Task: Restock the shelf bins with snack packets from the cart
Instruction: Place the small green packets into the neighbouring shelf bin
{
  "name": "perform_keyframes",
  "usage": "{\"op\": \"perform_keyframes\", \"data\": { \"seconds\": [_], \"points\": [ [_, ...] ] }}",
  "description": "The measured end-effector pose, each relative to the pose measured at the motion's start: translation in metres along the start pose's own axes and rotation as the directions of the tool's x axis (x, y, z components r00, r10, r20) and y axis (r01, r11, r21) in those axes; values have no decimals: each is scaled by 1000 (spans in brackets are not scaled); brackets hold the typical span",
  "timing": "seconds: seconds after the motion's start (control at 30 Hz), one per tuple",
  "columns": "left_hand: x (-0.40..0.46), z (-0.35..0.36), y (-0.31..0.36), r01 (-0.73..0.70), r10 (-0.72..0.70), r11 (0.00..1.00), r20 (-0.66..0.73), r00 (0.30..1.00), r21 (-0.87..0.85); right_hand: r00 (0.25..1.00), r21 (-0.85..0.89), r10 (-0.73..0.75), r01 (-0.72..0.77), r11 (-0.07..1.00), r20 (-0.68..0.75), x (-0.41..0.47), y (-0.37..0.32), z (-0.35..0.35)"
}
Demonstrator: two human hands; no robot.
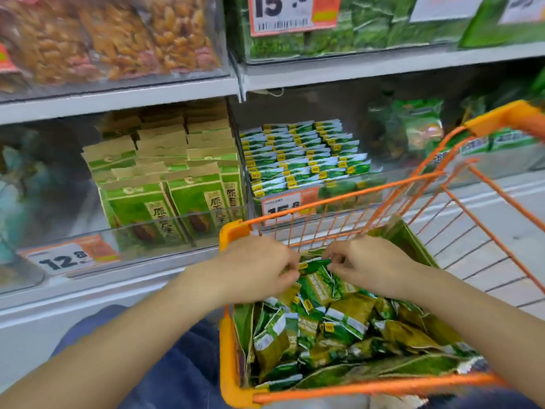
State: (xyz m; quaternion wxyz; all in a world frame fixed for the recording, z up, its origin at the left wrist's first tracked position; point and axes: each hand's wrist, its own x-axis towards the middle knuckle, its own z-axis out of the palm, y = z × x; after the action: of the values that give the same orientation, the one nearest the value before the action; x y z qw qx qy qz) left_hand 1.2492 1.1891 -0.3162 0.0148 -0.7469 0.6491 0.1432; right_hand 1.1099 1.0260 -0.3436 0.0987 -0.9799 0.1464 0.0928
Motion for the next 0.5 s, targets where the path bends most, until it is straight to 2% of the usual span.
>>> {"op": "perform_keyframes", "data": {
  "seconds": [0.1, 0.17, 0.23, 0.3, 0.37, 0.43, 0.47, 0.5],
  "points": [
    [8, 9, 22, -55, -35, 962, 319, 947, 269, 1000, 21, -10, 11, 1000, -9, 0, 1, -2],
    [11, 17, 31, -114, -30, 939, 408, 913, 325, 1000, 63, -20, 21, 998, -14, -1, 0, -1],
    [14, 19, 29, -111, 5, 968, 424, 906, 226, 1000, 119, -24, 24, 993, -4, -2, 3, 0],
    [17, 15, 21, -8, 39, 997, 401, 915, -80, 1000, 236, 6, -5, 972, -5, -3, 9, -5],
    [22, 0, 13, 86, 24, 924, 280, 960, -372, 996, 416, 78, -50, 908, -49, -4, 17, -14],
    [27, -20, 12, 50, -56, 862, 3, 998, -505, 980, 642, 191, -113, 758, -53, -8, 23, -27],
    [31, -26, 14, -3, -109, 863, -193, 975, -505, 970, 765, 244, -156, 625, -1, -11, 24, -36],
    [34, -31, 18, -64, -138, 887, -393, 909, -458, 962, 864, 267, -187, 468, 64, -15, 25, -43]
  ]
}}
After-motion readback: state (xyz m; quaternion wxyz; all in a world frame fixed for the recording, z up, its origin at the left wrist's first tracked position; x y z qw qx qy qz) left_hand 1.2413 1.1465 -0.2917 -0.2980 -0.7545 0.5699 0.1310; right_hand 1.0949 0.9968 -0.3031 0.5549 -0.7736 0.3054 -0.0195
